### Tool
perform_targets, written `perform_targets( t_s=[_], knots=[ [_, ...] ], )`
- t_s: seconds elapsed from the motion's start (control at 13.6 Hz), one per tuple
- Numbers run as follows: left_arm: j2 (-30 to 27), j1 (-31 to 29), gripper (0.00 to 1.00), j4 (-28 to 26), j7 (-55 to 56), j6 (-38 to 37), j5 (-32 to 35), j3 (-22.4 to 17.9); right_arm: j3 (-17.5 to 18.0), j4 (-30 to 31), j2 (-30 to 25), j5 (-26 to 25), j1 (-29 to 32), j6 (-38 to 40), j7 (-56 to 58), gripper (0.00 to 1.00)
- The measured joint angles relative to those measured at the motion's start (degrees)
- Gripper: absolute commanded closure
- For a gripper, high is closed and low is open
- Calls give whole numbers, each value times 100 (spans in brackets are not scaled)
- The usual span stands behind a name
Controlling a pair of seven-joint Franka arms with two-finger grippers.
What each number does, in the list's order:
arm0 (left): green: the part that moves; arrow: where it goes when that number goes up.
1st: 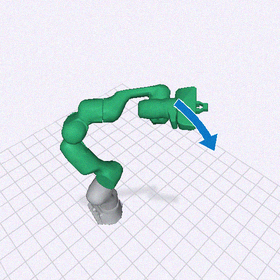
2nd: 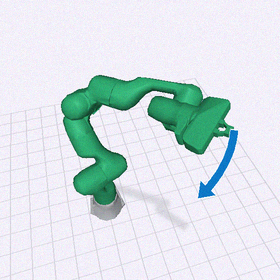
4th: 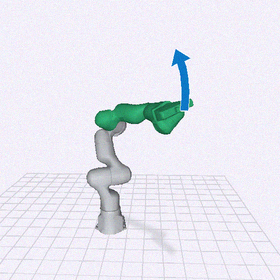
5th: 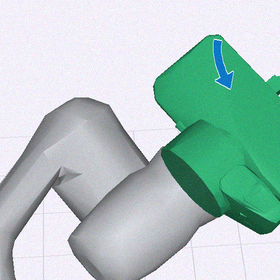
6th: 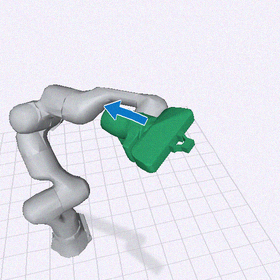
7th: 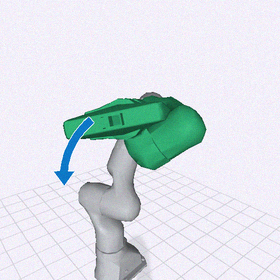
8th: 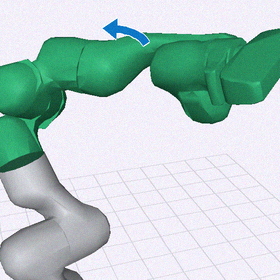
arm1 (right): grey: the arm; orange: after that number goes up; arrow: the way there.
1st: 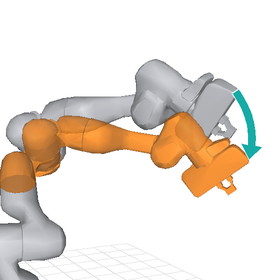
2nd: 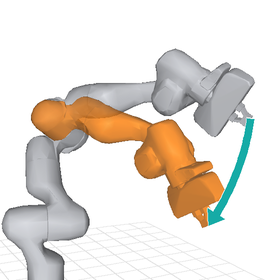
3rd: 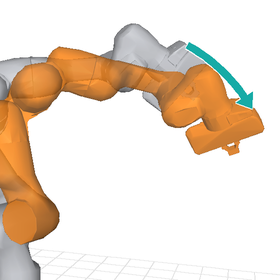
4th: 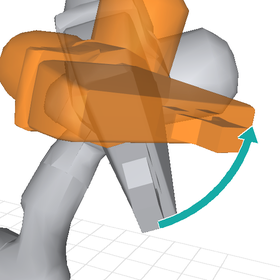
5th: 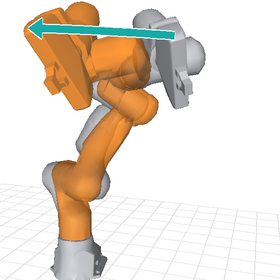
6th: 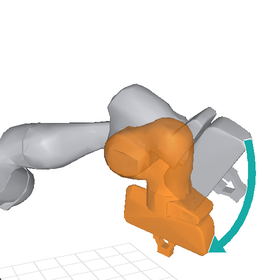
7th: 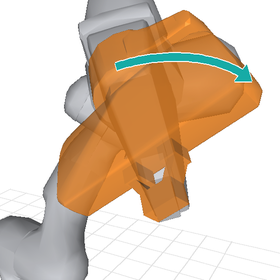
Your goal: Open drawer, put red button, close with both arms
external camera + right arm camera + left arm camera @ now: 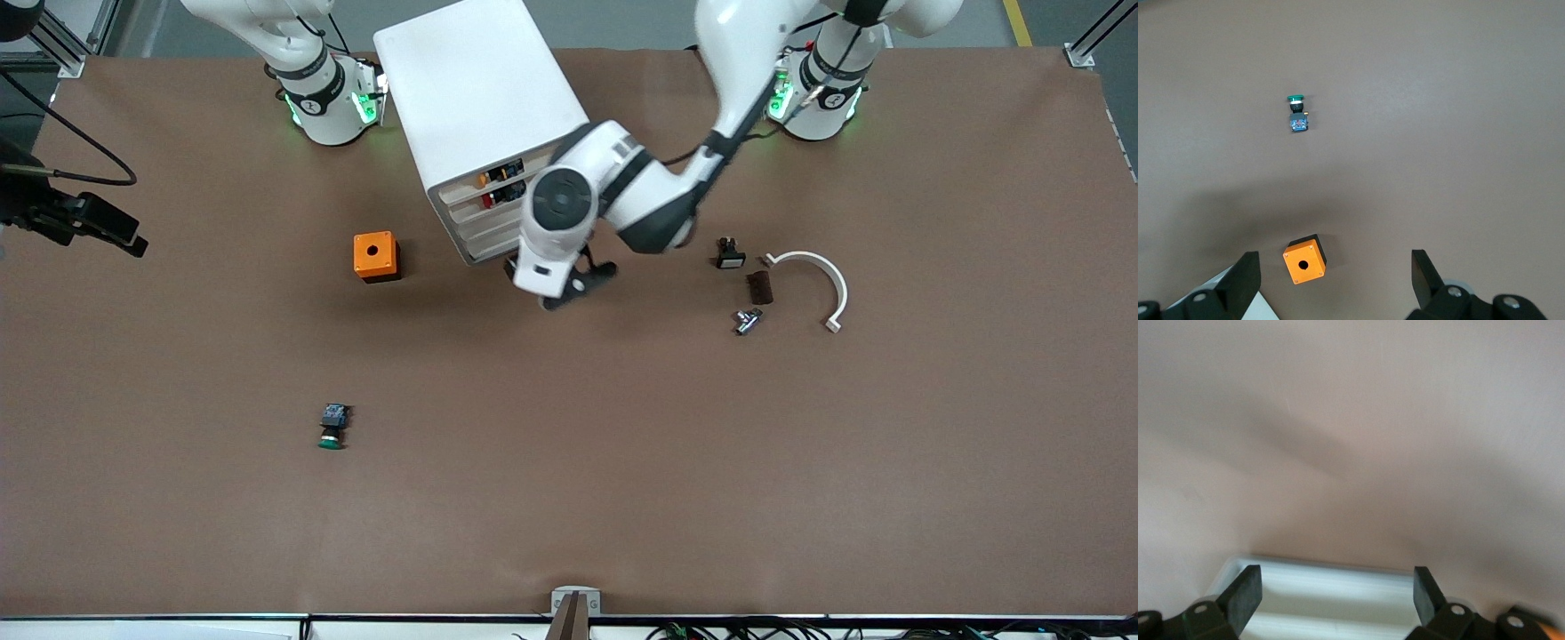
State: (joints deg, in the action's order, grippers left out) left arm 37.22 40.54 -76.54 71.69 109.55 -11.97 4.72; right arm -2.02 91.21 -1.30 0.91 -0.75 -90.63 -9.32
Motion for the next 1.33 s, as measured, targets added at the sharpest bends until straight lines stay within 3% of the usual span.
perform_targets(
  t_s=[0.22, 0.52, 1.33],
  knots=[
    [-321, -882, 0, -1, -86, -64, 718, -2, -1, 0, 0, 0, 1, -1, 0, 0],
    [-561, -1585, 0, -1, -415, -263, 1513, 0, -1, 0, 0, 0, 1, -1, 0, 0],
    [-1900, -3218, 0, 5, -4486, -1410, 2079, 2, -4, 1, 0, -1, 3, -1, 0, 0]
  ],
)
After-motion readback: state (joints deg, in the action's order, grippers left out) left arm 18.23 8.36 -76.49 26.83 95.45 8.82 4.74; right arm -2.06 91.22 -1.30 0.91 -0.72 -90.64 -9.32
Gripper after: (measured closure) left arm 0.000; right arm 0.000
